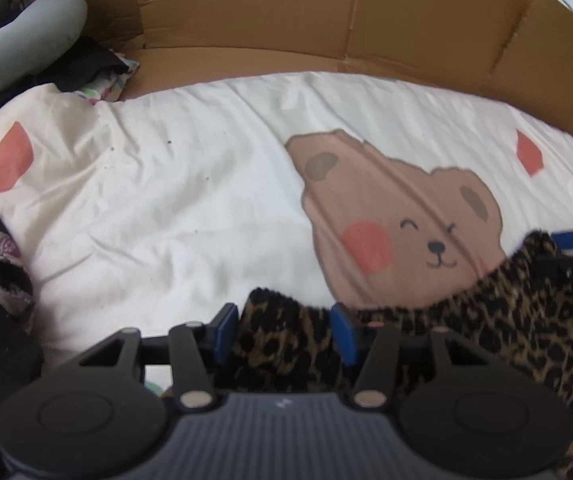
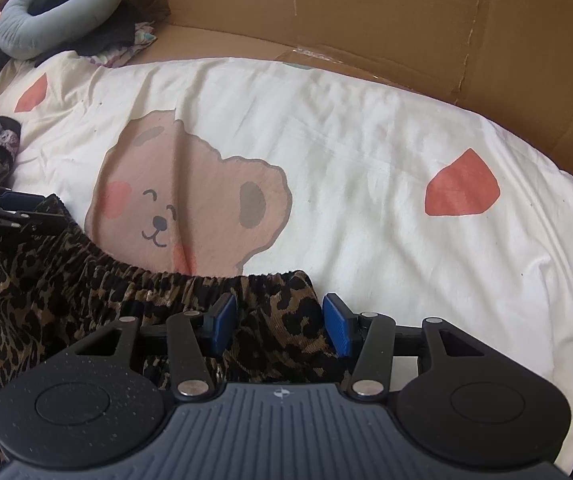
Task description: Fold clothes
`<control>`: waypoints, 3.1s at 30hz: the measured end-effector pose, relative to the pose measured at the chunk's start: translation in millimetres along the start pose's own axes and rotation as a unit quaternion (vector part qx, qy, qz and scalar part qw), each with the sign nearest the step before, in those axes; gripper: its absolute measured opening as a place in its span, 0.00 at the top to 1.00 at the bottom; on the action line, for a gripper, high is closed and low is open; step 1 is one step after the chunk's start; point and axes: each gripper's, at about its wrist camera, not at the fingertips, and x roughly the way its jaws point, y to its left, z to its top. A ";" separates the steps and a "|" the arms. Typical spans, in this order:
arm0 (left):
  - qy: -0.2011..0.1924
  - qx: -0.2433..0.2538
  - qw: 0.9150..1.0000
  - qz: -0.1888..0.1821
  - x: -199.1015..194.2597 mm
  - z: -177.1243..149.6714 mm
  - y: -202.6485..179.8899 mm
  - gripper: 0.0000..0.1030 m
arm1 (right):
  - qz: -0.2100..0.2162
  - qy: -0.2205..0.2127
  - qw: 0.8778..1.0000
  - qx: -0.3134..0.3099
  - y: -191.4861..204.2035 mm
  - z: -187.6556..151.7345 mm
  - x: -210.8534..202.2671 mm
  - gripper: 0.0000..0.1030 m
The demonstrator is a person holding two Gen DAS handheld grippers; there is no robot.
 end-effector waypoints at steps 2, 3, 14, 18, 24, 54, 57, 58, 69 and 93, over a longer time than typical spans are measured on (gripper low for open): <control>0.002 0.018 1.000 0.003 0.5 -3.7 -1.6 0.47 | 0.001 0.003 1.000 -0.010 1.4 -0.9 -0.8 0.48; 0.003 0.023 1.000 0.004 1.5 -5.3 -2.1 0.47 | 0.001 0.005 1.000 -0.015 2.1 -1.4 -1.1 0.48; 0.011 -0.029 0.999 -0.011 9.6 9.5 9.4 0.43 | 0.012 0.012 1.000 0.007 -6.1 0.7 8.2 0.44; 0.022 -0.037 0.999 -0.009 16.4 16.7 7.1 0.44 | 0.017 0.009 1.000 -0.002 -4.7 2.9 11.6 0.51; 0.040 -0.045 0.998 -0.002 23.0 17.8 6.5 0.46 | 0.030 0.006 1.000 0.004 -12.4 5.9 12.9 0.60; -0.102 0.071 0.992 0.035 -32.0 33.8 -7.9 0.87 | -0.053 -0.136 0.989 -0.013 -14.7 29.4 -44.3 0.89; -0.107 0.070 0.991 0.038 -29.2 43.0 -5.6 0.87 | -0.053 -0.135 0.989 -0.021 -17.5 39.9 -42.0 0.89; -0.108 0.070 0.991 0.039 -28.3 46.1 -4.8 0.87 | -0.054 -0.134 0.989 -0.023 -18.3 43.3 -40.9 0.89; -0.100 0.074 0.991 0.050 1.1 83.7 -3.2 0.87 | -0.063 -0.104 0.992 -0.024 -34.1 84.2 -7.4 0.89; -0.052 0.036 0.997 0.045 13.0 70.7 33.8 0.53 | -0.005 -0.029 0.999 0.042 -95.0 67.8 16.7 0.46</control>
